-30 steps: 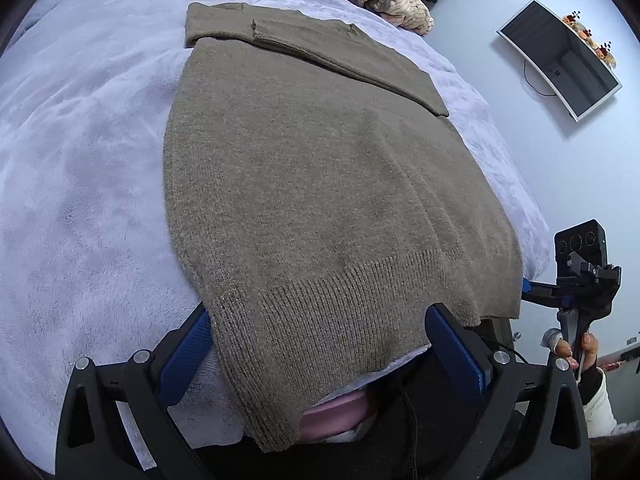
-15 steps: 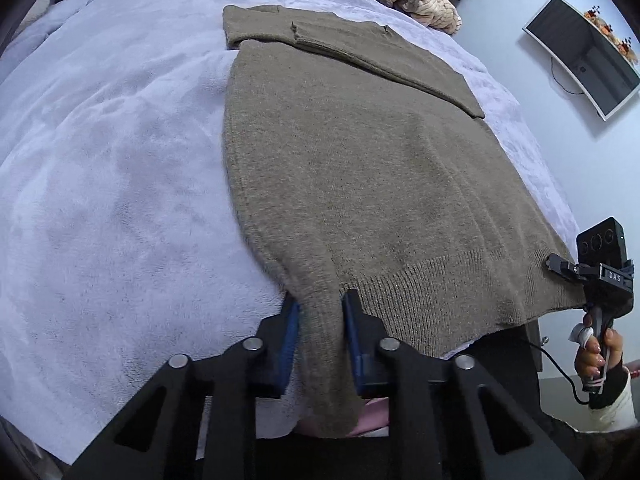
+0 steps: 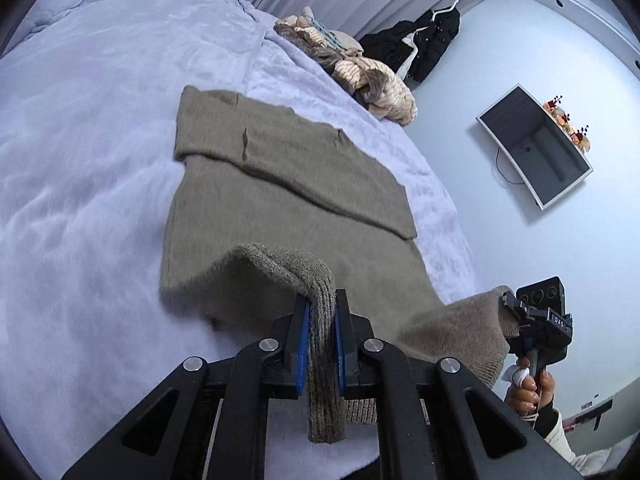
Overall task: Fold small clothes
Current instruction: 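Close both tools on the ribbed hem of the brown sweater, then lift the hem with both tools and fold it over toward the collar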
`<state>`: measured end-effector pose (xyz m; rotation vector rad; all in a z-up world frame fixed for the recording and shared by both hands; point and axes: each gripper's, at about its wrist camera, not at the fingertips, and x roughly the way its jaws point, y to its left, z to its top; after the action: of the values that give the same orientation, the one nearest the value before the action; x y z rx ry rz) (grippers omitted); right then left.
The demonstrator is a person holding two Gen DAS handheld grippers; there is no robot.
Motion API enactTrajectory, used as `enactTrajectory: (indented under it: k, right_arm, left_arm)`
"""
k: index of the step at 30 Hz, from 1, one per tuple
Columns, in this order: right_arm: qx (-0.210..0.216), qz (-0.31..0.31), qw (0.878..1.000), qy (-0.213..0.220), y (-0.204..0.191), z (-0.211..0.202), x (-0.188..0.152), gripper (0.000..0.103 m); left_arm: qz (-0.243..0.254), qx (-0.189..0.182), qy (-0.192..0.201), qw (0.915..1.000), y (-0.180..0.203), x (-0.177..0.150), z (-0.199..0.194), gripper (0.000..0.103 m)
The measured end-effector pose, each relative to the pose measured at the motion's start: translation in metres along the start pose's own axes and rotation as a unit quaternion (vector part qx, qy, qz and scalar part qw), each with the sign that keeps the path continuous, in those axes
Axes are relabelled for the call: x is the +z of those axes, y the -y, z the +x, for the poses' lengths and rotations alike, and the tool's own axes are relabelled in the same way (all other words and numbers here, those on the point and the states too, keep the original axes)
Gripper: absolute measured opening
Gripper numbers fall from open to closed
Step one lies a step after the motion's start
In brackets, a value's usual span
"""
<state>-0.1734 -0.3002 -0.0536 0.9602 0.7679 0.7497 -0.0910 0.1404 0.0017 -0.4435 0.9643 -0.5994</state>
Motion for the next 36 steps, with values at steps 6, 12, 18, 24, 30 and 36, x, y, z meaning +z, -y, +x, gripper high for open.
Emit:
enactTrajectory:
  k: [6,12,18,24,30,36]
  right_arm:
    - [0.001,-0.003,0.999,0.050,-0.006,0.008,0.085,0.012]
    - [-0.022,0.024,0.996,0.082,0.026,0.035,0.174,0.012]
    - [-0.174,-0.002,0.985,-0.015,0.058,0.090,0.191,0.041]
    - [-0.257,-0.070,0.958,-0.109,0.070,0.124,0.167,0.081]
    - [-0.341,-0.150,0.913,-0.164,0.065,0.163,0.153,0.072]
    - [-0.429,-0.289,0.839,-0.167,0.026,0.173,0.108,0.010]
  left_arm:
    - [0.012,0.019,0.032,0.9992,0.005,0.083,0.028,0.012]
    - [0.017,0.065,0.046,0.9966,-0.010,0.153,0.086,0.012]
    - [0.017,0.123,0.018,0.9921,-0.037,0.160,0.126,0.016]
    - [0.074,0.130,0.009,0.9887,-0.040,0.142,0.126,0.093]
    - [0.124,0.127,-0.094,0.9796,-0.025,0.128,0.173,0.069]
    - [0.171,0.157,-0.074,0.9699,-0.009,0.100,0.150,0.008]
